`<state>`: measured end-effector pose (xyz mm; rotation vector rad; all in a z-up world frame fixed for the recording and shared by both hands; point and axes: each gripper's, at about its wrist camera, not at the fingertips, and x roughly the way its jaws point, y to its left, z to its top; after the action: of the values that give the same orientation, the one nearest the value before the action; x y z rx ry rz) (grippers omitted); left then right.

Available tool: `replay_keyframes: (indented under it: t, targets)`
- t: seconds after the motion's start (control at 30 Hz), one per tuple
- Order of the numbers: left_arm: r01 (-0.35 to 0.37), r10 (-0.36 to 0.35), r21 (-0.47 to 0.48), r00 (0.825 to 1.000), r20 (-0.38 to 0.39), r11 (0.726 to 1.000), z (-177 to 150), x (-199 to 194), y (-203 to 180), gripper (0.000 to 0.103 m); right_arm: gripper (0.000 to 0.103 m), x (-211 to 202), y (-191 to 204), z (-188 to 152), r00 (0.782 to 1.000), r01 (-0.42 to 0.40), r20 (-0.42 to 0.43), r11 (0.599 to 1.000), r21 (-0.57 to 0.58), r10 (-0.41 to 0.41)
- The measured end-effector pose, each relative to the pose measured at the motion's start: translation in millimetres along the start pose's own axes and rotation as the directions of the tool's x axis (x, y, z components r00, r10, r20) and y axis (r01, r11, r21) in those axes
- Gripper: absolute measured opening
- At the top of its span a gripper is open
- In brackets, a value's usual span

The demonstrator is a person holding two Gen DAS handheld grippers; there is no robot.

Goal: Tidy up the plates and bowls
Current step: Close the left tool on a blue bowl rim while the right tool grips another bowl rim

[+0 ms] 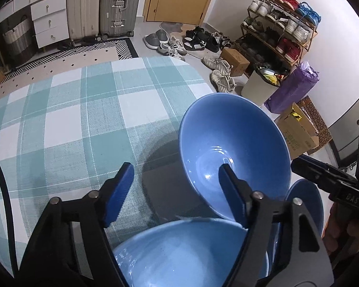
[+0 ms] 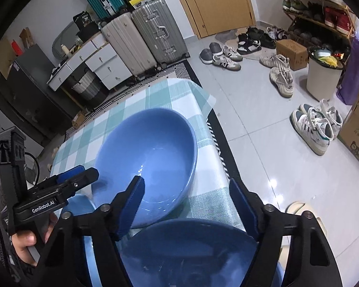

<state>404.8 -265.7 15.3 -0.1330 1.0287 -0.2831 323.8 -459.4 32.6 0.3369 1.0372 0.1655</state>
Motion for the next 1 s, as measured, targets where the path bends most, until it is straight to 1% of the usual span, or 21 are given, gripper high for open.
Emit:
replay_keyframes:
  t: [0.07,0.13,0.17,0.2,0.23,0.27,0.3,0.33,0.37,0.43,0.47,0.53,0.6,0.7,1.0]
  targets:
    - [0.001,-0.001,0.003,1.0,-0.011,1.0,0.4,6.0,-0.4,0.061,0.07,3.0,0.0,0.0,1.0,0.004,-0.003,1.0,-0.006,-0.004]
    - [0.005,-0.005,0.004,1.0,-0.02,1.0,-0.3,10.0,-1.2,0.053,0.064,6.6,0.2,0.1,1.0,0.003,-0.008,1.0,-0.008,-0.003]
    - [0.005,-0.004,0.004,1.0,-0.022,1.0,-0.6,11.9,-1.5,0.05,0.059,8.3,1.0,-0.1,1.0,0.004,-0.012,1.0,-0.009,-0.004]
    - [0.005,-0.004,0.005,1.0,-0.023,1.0,-1.5,12.6,-2.1,0.044,0.056,9.6,2.0,-0.3,1.0,0.005,-0.013,1.0,-0.013,-0.005]
    - [0.005,-0.005,0.005,1.0,-0.025,1.0,-1.9,13.6,-2.5,0.04,0.054,11.4,3.0,-0.4,1.0,0.009,-0.013,1.0,-0.018,-0.009]
    - [0.007,-0.007,0.005,1.0,-0.027,1.0,-2.2,14.7,-2.5,0.039,0.051,12.2,3.6,-0.9,1.0,0.009,-0.013,1.0,-0.021,-0.01]
    - [0.009,-0.009,0.004,1.0,-0.029,1.0,-2.5,15.3,-2.7,0.035,0.046,13.1,4.1,-0.9,1.0,0.01,-0.014,1.0,-0.021,-0.01]
    - [0.009,-0.009,0.003,1.0,-0.03,1.0,-2.5,15.9,-2.8,0.029,0.042,14.3,4.4,-0.9,1.0,0.014,-0.014,1.0,-0.022,-0.015]
    - [0.018,-0.018,0.002,1.0,-0.025,1.0,-2.5,15.7,-2.8,0.027,0.034,14.6,5.7,-0.8,1.0,0.02,-0.013,0.999,-0.026,-0.02]
    - [0.032,-0.032,0.005,0.999,-0.023,0.999,-2.2,17.3,-4.6,0.021,0.029,16.9,7.6,-0.4,0.999,0.034,-0.008,0.999,-0.037,-0.034]
    - [0.034,-0.034,0.009,0.999,-0.022,0.999,-2.4,17.4,-5.9,0.019,0.025,17.7,7.8,-0.6,0.999,0.035,-0.008,0.999,-0.039,-0.035]
    - [0.038,-0.038,0.025,0.999,-0.018,0.999,-2.8,17.2,-9.6,0.012,0.019,17.7,7.1,-1.2,0.999,0.037,-0.004,0.998,-0.043,-0.037]
    - [0.024,-0.024,0.042,1.0,-0.012,0.999,-3.5,16.4,-13.9,0.012,0.016,17.1,6.7,-1.5,0.999,0.039,0.001,0.998,-0.047,-0.039]
    - [0.006,-0.006,0.061,1.0,-0.001,0.998,-3.8,16.5,-17.6,0.012,0.016,16.7,7.4,-1.9,0.999,0.042,0.006,0.998,-0.052,-0.042]
    - [0.009,-0.012,0.066,0.999,0.035,0.998,-1.8,1.7,-21.5,0.012,0.016,6.5,6.3,-0.8,0.999,0.032,0.044,0.998,-0.054,-0.029]
